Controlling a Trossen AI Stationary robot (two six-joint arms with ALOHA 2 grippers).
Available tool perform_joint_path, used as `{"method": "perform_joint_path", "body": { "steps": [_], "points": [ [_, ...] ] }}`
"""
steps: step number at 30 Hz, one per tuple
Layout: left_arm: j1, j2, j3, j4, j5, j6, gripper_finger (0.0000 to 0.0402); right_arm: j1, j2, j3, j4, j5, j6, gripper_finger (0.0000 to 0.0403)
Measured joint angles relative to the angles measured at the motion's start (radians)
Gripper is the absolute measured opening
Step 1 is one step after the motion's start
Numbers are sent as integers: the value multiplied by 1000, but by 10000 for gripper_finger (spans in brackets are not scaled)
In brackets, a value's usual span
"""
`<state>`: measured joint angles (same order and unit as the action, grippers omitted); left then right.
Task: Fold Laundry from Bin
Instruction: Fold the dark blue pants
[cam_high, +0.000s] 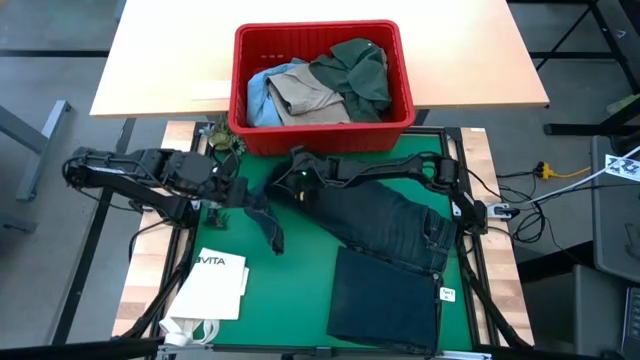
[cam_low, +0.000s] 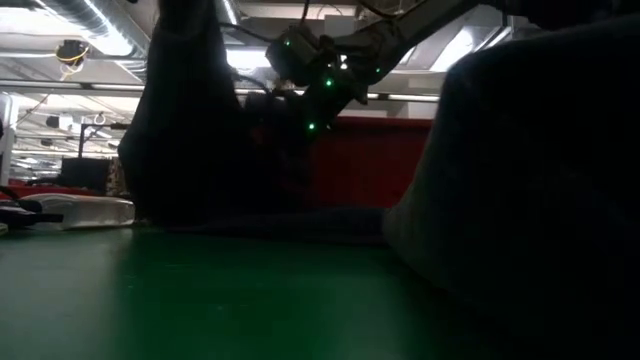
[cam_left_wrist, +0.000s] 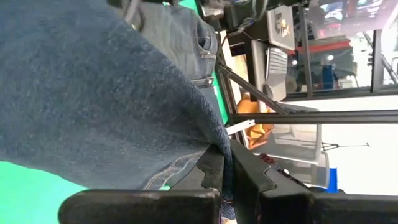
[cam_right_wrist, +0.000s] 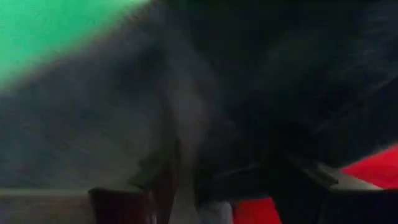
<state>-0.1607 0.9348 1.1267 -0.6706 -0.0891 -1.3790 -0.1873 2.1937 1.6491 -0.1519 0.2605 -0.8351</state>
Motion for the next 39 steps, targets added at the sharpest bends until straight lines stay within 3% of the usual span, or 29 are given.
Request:
{"method": "perform_joint_path", "body": {
  "steps": [5,17,39],
  "points": [
    [-13,0,0,2,-6,-1,9,-25,0,0,51,195,-9,218],
    [-13,0,0,16,-6,-1,9,-36,0,0,83,219,-45,218],
    [-13,0,0,16,-6,2,9,21,-4,1,56,232,-341,218]
  ]
}}
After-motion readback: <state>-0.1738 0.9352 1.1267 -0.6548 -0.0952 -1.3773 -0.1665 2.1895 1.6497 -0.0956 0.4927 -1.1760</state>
